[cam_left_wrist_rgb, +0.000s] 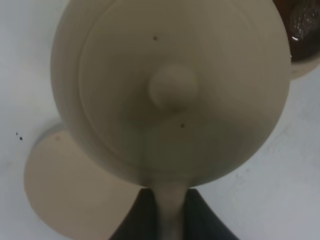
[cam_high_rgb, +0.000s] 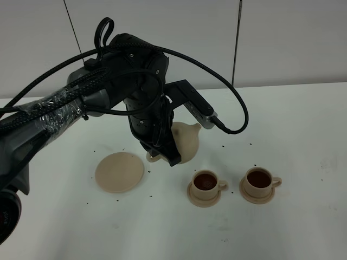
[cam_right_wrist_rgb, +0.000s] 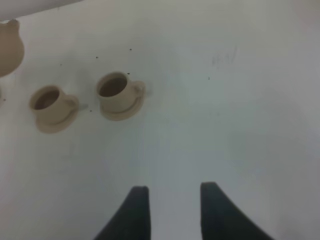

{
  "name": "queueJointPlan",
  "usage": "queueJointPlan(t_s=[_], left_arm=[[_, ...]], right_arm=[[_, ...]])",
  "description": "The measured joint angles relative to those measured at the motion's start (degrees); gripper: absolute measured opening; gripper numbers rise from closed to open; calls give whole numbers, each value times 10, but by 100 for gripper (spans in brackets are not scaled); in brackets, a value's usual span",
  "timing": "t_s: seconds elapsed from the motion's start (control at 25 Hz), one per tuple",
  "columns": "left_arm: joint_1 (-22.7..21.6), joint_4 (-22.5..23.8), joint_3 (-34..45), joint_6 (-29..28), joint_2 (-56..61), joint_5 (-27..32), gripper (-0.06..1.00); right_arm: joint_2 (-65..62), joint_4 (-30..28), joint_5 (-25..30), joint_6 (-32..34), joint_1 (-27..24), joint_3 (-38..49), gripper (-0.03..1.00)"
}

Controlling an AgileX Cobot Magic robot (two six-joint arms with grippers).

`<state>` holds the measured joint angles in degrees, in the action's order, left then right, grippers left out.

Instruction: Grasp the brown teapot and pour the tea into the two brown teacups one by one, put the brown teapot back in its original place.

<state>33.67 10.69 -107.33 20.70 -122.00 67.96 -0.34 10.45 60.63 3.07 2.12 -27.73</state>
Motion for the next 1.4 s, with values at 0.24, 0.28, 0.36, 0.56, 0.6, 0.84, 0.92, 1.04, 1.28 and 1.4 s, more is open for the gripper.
queueJointPlan(t_s=[0.24, 0.28, 0.36, 0.56, 0.6, 0.84, 0.92, 1.04, 1.28, 1.4], left_arm=[[0, -3, 0, -40, 0, 0, 17], [0, -3, 0, -48, 0, 0, 17], [0, -3, 0, -55, 0, 0, 17], [0, -2, 0, -59, -10, 0, 17], [0, -2, 0, -59, -14, 0, 17], [0, -2, 0, -24, -20, 0, 17], [0, -2, 0, 8, -20, 0, 17], [0, -2, 0, 76, -20, 0, 17], [-10, -18, 0, 183, -20, 0, 17], [-19, -31, 0, 216, -20, 0, 17]], right_arm=[[0, 0, 0, 0, 0, 0, 24], [0, 0, 0, 0, 0, 0, 24], [0, 0, 0, 0, 0, 0, 24], [0, 0, 0, 0, 0, 0, 24], [0, 0, 0, 0, 0, 0, 24], [0, 0, 0, 0, 0, 0, 24], [0, 0, 0, 0, 0, 0, 24], [0, 0, 0, 0, 0, 0, 24], [0, 0, 0, 0, 0, 0, 24], [0, 0, 0, 0, 0, 0, 24]])
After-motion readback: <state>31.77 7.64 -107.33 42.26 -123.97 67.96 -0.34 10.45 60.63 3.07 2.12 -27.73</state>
